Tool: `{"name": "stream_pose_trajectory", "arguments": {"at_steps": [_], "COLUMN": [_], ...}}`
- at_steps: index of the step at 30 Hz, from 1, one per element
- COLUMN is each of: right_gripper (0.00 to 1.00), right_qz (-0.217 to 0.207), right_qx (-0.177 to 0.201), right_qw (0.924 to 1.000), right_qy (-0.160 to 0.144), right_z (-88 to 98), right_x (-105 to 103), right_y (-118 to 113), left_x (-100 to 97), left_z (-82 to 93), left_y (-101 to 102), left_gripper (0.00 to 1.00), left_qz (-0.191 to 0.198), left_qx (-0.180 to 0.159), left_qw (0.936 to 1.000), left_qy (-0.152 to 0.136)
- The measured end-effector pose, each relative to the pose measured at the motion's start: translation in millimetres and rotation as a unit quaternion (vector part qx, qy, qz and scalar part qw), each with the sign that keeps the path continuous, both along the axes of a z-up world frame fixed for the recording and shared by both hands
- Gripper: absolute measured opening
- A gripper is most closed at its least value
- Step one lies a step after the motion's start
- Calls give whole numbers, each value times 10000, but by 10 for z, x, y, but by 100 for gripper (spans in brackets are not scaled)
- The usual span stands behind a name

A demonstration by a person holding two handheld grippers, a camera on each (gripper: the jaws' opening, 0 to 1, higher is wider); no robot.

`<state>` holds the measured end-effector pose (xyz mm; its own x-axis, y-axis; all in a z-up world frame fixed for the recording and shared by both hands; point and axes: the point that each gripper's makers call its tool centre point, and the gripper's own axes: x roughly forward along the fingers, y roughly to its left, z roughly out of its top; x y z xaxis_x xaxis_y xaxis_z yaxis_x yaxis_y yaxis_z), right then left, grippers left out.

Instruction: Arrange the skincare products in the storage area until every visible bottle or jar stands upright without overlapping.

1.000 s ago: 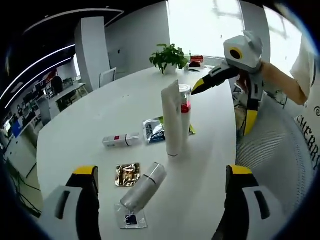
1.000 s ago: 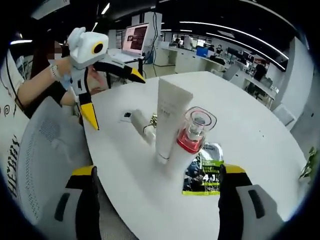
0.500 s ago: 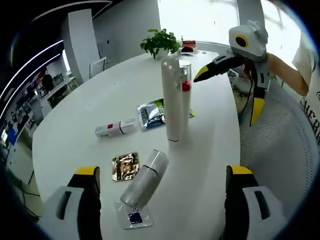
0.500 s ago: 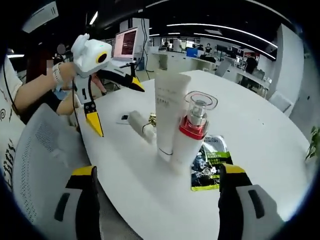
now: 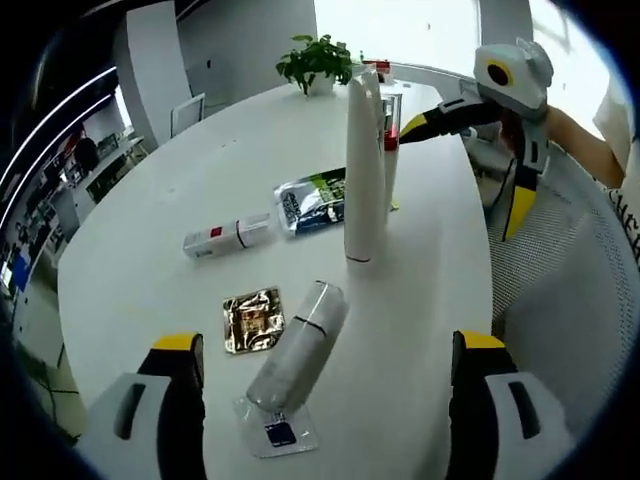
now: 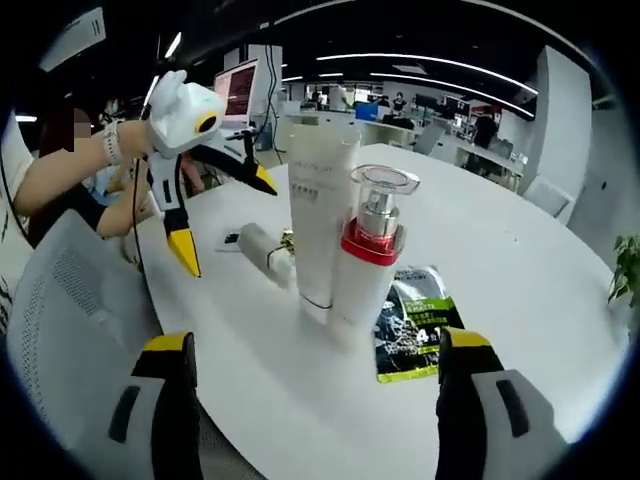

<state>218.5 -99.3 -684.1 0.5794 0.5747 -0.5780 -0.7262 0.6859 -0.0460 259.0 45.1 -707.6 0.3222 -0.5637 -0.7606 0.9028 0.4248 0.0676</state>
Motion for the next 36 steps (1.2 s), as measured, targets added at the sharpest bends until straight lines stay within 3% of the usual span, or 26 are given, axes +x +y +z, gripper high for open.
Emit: {"name": "stream_pose_trajectory", "arguments": {"at_steps": [3,6,8,15,20,26,31,36], "right_gripper": [98,83,85,65,63,56,50,45], "right_qz": [15,25,-30,42,196,254,279,294], "right_qx": [92,137,147,369,392,351,404,468], "right_qw": [9999,9997,9997,9988,9972,9964,9961,9952], "right_qy": [68,208,216,305,598,728,736,814], "right_z": [-14,-44,-50,-81,-139,-168,-152,-148], "right_x": [-15,-55,-46,-81,-163,-197,-204,-225], "right_y": [23,25,13,52,91,110,114,122], "left_x": [1,11,44,52,79,100,114,115], "left_z": [-33,-22,-35,-74,-90,-119,-166,-228], "left_y": [4,-20,-23,-24,-46,-85,-118,-155], "left_gripper": [99,99,99,99,97,91,80,76], "left_qz": [-39,36,8,-89,-133,-232,-391,-504], "left_qx": [56,-54,-36,90,99,207,279,437], "left_qw": [10000,9999,9999,9997,9996,9991,9982,9971], "left_qy": [64,152,168,195,248,296,357,359]}}
